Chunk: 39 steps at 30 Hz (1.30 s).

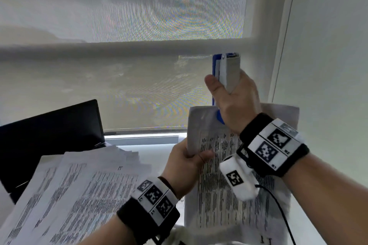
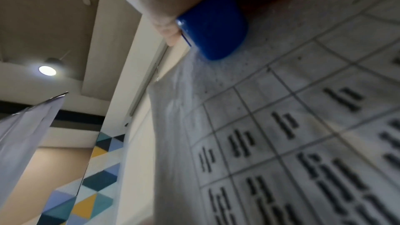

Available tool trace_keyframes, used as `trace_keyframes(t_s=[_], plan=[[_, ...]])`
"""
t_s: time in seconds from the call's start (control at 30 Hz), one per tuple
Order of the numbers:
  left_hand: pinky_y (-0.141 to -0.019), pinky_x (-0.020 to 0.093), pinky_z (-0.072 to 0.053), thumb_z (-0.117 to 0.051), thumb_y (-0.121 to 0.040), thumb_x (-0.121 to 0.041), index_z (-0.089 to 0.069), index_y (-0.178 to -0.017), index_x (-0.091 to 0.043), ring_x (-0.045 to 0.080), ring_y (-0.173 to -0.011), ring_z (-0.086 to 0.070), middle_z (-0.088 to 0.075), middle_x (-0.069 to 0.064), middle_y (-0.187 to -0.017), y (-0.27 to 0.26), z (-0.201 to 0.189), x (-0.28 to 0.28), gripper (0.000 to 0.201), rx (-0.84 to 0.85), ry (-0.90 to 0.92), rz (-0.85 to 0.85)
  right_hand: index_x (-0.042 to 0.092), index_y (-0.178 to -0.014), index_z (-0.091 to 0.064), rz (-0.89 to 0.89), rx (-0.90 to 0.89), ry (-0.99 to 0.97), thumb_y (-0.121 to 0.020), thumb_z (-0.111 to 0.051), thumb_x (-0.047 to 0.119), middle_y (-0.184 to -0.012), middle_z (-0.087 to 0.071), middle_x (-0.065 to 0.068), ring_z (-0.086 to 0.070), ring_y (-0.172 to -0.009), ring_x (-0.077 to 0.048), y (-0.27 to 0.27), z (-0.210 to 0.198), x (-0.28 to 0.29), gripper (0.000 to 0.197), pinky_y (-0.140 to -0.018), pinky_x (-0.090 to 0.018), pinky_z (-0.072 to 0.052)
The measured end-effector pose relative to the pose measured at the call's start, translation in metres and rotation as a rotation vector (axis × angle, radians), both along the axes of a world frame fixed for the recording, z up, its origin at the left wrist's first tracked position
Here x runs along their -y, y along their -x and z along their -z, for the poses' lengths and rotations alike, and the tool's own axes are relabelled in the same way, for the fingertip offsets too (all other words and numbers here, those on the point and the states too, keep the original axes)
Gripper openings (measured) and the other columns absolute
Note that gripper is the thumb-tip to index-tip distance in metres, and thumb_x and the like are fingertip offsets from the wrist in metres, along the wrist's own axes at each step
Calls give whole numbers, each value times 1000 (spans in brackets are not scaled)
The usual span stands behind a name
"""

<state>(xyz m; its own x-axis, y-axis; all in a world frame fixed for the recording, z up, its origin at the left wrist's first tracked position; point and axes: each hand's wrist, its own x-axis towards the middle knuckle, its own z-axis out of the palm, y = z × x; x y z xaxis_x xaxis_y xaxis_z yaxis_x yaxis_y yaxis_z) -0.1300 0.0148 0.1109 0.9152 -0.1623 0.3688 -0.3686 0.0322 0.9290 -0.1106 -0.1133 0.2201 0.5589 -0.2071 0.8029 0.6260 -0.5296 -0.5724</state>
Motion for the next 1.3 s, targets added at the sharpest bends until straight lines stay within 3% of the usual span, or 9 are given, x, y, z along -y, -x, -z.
trace_keyframes(t_s=[0.2, 0.5, 0.67, 0.77, 0.87, 1.0, 1.1, 1.17, 1.3], plan=[[-82, 44, -58, -64, -87, 4, -68, -96, -8, 26, -87, -72, -76, 10, -92, -2, 0, -7, 15, -94, 4, -41, 20, -91, -57, -69, -72, -115, -81, -60, 47, -73, -60, 11, -57, -66, -9, -5, 10, 13, 29, -63, -24, -42], [-83, 53, -57, -66, -88, -1, -71, -91, -10, 33, -85, -72, -76, 11, -88, -12, 10, -21, 11, -206, -56, -169, 10, -102, -54, -64, -102, -380, -93, -59, 27, -75, -53, 7, -49, -48, 10, 3, 18, 45, 20, -46, -6, -36], [-78, 42, -59, -68, -88, -5, -68, -82, -10, 29, -80, -70, -73, 7, -79, -40, 17, -59, 8, -291, -197, -432, 13, -81, -58, 52, -309, -247, -88, -65, 26, -69, -56, 0, -52, -58, -14, 9, 56, 62, 17, -57, -29, -43], [-85, 40, -55, -71, -88, -16, -69, -103, 3, 31, -91, -67, -70, 16, -98, -56, 33, -85, 24, -468, -474, -480, 8, -72, -59, 66, -655, -45, -85, -67, 26, -65, -56, -6, -50, -55, -20, 12, 95, 69, 23, -54, -29, -40], [-88, 32, -50, -65, -93, -27, -60, -119, 0, 29, -103, -62, -65, 15, -114, -55, 57, -85, 38, -583, -787, -420, 7, -70, -57, 15, -909, 194, -82, -68, 28, -64, -54, -4, -48, -54, -16, 11, 134, 62, 26, -52, -26, -37], [-54, 16, -43, -66, -91, -26, -59, -92, -8, 7, -60, -51, -54, -1, -73, -61, 95, -73, 19, -695, -797, -412, 14, -75, -57, -45, -1094, 456, -85, -63, 39, -62, -53, 5, -52, -55, -9, 5, 163, 45, 27, -47, -15, -34], [-79, 23, -49, -73, -84, -28, -52, -120, -6, 18, -91, -64, -63, 9, -106, -72, 119, -66, 47, -711, -748, -410, 13, -90, -64, -34, -1130, 501, -84, -62, 42, -76, -62, 3, -63, -75, -15, -9, 179, 40, 30, -55, -18, -38], [-93, 27, -45, -78, -79, -34, -31, -132, -7, 24, -110, -55, -49, 12, -128, -75, 116, -64, 75, -666, -725, -473, 13, -97, -64, -2, -1126, 536, -84, -62, 46, -90, -66, 0, -63, -84, -17, -23, 187, 37, 36, -67, -23, -42], [-102, 31, -40, -71, -83, -42, -42, -131, -16, 25, -120, -50, -46, 6, -129, -93, 83, -84, 61, -468, -914, -544, 10, -95, -63, -5, -1087, 647, -84, -61, 49, -90, -67, -4, -63, -81, -16, -51, 189, 24, 40, -71, -26, -45]])
